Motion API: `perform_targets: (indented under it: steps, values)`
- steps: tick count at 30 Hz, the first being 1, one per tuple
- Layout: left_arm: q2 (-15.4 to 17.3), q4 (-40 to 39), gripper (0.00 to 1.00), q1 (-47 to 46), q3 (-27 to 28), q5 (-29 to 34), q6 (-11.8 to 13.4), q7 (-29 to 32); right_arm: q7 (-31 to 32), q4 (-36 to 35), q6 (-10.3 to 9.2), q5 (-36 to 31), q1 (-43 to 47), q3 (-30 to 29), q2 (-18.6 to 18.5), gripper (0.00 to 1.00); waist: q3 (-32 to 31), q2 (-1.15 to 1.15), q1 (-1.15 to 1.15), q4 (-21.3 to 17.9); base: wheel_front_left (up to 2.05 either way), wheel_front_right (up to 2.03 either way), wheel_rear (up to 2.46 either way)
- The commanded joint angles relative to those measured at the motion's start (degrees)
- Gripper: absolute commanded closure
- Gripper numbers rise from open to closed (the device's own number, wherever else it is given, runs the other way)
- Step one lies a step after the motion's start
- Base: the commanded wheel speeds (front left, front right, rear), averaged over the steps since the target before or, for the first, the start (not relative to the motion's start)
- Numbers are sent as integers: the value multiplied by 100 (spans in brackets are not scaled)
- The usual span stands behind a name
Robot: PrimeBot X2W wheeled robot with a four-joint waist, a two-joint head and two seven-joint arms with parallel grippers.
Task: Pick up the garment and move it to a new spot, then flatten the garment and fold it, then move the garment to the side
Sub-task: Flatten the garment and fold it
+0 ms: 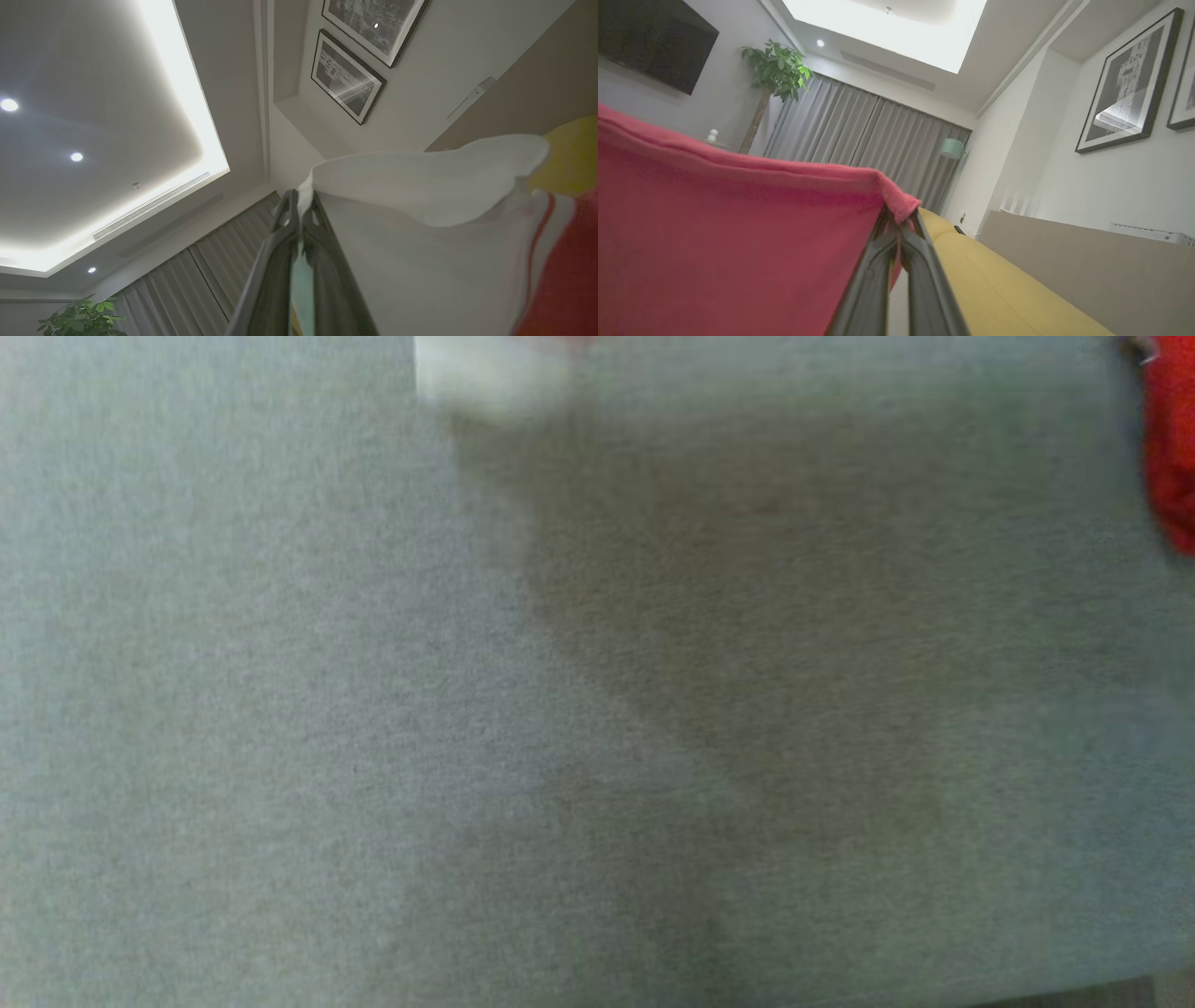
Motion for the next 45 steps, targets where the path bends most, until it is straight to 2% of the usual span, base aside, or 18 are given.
perform_targets:
  steps: [1, 4, 7, 9, 14, 15, 19, 26, 32, 38, 45]
  values:
    - [185, -19, 100, -231, 112, 20, 36, -63, -47, -48, 39, -86, -39, 33, -27, 100, 234, 0, -3, 143, 0, 0, 0]
    - [132, 134, 100, -169, 10, -24, 31, -228, -66, 88, 39, -189, -102, 242, -48, 100, 297, 0, -3, 213, 0, 0, 0]
    - [253, 102, 100, 310, -74, -104, 27, -317, -69, 110, 39, -155, 157, 374, -16, 100, 335, 0, -3, 278, 0, 0, 0]
    - [399, -4, 100, 785, -157, -83, 43, -350, -70, 160, 39, -108, 455, 450, 17, 100, 332, 0, -3, 333, 0, 0, 0]
    - [565, -680, 100, 2621, -299, -247, 371, -385, -71, 124, 39, -24, 1583, 458, 80, 100, 135, 0, -3, 460, 0, 0, 0]
    - [565, -680, 100, 2621, -299, -247, 371, -385, -71, 124, 39, -24, 1583, 458, 80, 100, 135, 0, -3, 460, 0, 0, 0]
    - [729, -1327, 100, 4324, -307, -482, 761, -391, -71, -19, 39, 2, 2698, 401, 82, 100, -202, 0, -3, 443, 0, 0, 0]
    - [1110, -2490, 100, 7301, -330, -1000, 1435, -388, -72, -543, 39, -5, 4580, -151, 161, 100, -834, 0, -3, 305, 0, 0, 0]
    - [1304, -3290, 100, 9010, -513, -1387, 1773, -221, -72, -1168, 39, -132, 6039, -755, 266, 100, -1158, 0, -3, 315, 0, 0, 0]
    - [1446, -3799, 100, 9553, -605, -1605, 1818, -6, -72, -1546, 39, -79, 7010, -1034, 387, 100, -1274, 0, -3, 343, 0, 0, 0]
    - [1340, -3599, 100, 8730, -684, -1578, 1452, 215, -72, -1411, 39, 152, 6886, -947, 550, 100, -1041, 0, -3, 298, 0, 0, 0]
